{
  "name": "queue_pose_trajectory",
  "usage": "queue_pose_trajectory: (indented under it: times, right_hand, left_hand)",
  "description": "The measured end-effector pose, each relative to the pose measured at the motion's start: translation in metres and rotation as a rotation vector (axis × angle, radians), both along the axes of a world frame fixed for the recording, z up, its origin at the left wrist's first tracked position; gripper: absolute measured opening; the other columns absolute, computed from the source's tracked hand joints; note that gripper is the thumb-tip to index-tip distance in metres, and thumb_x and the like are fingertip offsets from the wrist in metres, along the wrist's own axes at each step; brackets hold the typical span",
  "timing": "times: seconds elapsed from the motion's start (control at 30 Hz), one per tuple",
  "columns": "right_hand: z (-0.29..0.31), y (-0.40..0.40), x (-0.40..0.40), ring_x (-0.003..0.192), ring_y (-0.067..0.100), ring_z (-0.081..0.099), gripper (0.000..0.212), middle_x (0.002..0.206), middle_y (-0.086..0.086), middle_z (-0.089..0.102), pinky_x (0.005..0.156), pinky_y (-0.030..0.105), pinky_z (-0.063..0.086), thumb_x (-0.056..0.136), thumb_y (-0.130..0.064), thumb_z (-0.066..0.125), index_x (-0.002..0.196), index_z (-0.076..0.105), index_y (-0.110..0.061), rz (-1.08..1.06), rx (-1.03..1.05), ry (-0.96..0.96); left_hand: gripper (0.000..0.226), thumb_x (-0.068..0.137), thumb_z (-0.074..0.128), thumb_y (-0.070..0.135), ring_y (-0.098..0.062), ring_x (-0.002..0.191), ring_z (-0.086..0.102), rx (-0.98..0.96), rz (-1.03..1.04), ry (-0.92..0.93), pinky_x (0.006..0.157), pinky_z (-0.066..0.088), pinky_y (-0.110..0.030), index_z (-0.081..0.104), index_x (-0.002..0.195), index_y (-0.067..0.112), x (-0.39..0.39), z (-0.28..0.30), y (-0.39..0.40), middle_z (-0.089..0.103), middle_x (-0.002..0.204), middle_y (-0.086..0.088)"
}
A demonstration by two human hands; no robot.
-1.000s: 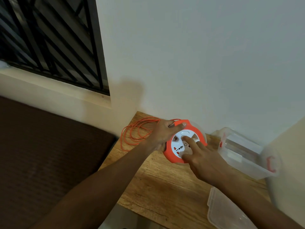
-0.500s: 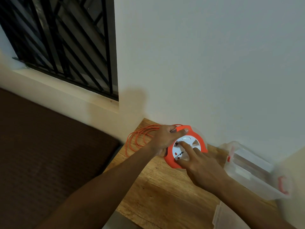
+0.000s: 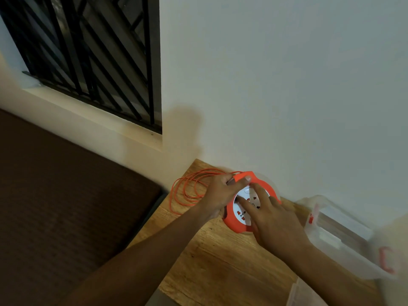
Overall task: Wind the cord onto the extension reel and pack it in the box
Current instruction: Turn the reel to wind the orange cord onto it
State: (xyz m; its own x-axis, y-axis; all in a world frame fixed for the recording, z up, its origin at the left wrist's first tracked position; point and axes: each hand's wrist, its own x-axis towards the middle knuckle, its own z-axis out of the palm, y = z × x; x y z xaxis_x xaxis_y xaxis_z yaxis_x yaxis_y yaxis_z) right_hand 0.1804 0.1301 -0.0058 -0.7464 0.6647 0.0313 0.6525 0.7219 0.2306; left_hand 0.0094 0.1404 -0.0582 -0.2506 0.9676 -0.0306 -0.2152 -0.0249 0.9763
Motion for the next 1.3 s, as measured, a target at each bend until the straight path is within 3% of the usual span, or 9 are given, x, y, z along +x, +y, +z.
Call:
queue_pose_trajectory:
  times: [0.17,0.3,0.43,0.53,0.67,0.77,0.9,1.2,1.3]
  right_hand:
    - [-0.009,-0.002,0.004,0.094,0.042,0.068,0.086,0.14,0.024,0.05,0.055,0.043,0.058,0.052,-0.019,0.093,0.13,0.058,-0.021,-0.01,-0.03,-0.011]
    - [-0.01,0.005,0.013,0.105,0.041,0.065,0.089,0.142,0.019,0.051,0.063,0.047,0.06,0.053,-0.024,0.095,0.134,0.057,-0.021,0.061,-0.017,-0.086]
    - [-0.005,0.007,0.02,0.103,0.041,0.065,0.088,0.136,0.019,0.056,0.062,0.049,0.061,0.052,-0.021,0.096,0.132,0.059,-0.018,0.099,0.01,-0.126]
    - [-0.001,0.003,0.021,0.094,0.041,0.067,0.088,0.13,0.02,0.058,0.057,0.046,0.061,0.05,-0.014,0.095,0.131,0.059,-0.016,0.067,0.029,-0.15]
    - [-0.003,-0.001,0.024,0.099,0.038,0.064,0.09,0.143,0.022,0.045,0.054,0.039,0.059,0.066,-0.008,0.08,0.145,0.041,-0.027,-0.05,-0.015,-0.132]
    - [-0.008,0.002,0.026,0.111,0.037,0.06,0.094,0.154,0.021,0.029,0.064,0.039,0.06,0.077,-0.017,0.074,0.15,0.019,-0.037,-0.09,-0.037,-0.092]
    - [-0.014,0.004,0.032,0.122,0.029,0.054,0.094,0.161,0.013,0.013,0.076,0.031,0.058,0.091,-0.034,0.06,0.146,-0.014,-0.051,-0.094,-0.087,-0.01]
    - [-0.017,0.006,0.025,0.098,0.027,0.067,0.095,0.15,0.014,0.039,0.068,0.032,0.058,0.094,-0.028,0.056,0.145,-0.023,-0.043,-0.066,0.047,-0.113]
    - [-0.016,0.003,0.019,0.091,0.019,0.069,0.089,0.139,0.007,0.055,0.065,0.03,0.06,0.094,-0.041,0.054,0.148,-0.017,-0.04,-0.171,0.003,0.027]
  left_hand:
    - [0.025,0.096,0.077,0.029,0.002,0.061,0.07,-0.001,-0.036,0.016,0.058,0.053,-0.014,0.081,0.071,0.032,0.003,-0.006,0.001,0.074,0.065,0.015]
    - [0.017,0.095,0.078,0.035,-0.015,0.079,0.077,-0.029,-0.055,-0.016,0.071,0.061,-0.033,0.083,0.093,0.02,0.006,-0.011,-0.001,0.081,0.086,0.0]
    - [0.03,0.098,0.075,0.03,-0.001,0.059,0.07,-0.032,-0.104,0.006,0.056,0.054,-0.018,0.079,0.069,0.031,0.011,-0.013,0.0,0.072,0.063,0.014]
    - [0.019,0.097,0.076,0.032,-0.007,0.066,0.073,-0.037,-0.101,-0.032,0.062,0.058,-0.026,0.083,0.083,0.021,0.013,-0.01,0.001,0.077,0.073,0.007]
    - [0.027,0.093,0.08,0.036,-0.021,0.077,0.073,-0.029,-0.07,-0.086,0.069,0.061,-0.034,0.081,0.092,0.01,0.014,-0.003,0.007,0.078,0.087,-0.009]
    - [0.023,0.092,0.081,0.038,-0.012,0.067,0.07,-0.025,-0.058,-0.061,0.06,0.056,-0.026,0.08,0.074,0.023,0.014,0.0,0.009,0.074,0.073,0.001]
    - [0.017,0.092,0.079,0.039,-0.008,0.071,0.076,0.003,-0.067,-0.075,0.059,0.057,-0.022,0.082,0.079,0.03,0.015,0.002,0.006,0.08,0.077,0.006]
    - [0.017,0.095,0.078,0.029,-0.013,0.093,0.079,0.067,-0.113,-0.009,0.079,0.06,-0.025,0.083,0.105,0.016,0.015,0.007,0.004,0.083,0.098,0.003]
    - [0.035,0.097,0.077,0.025,0.005,0.058,0.063,0.064,-0.09,0.027,0.062,0.049,-0.012,0.076,0.063,0.033,0.013,0.012,0.004,0.067,0.059,0.02]
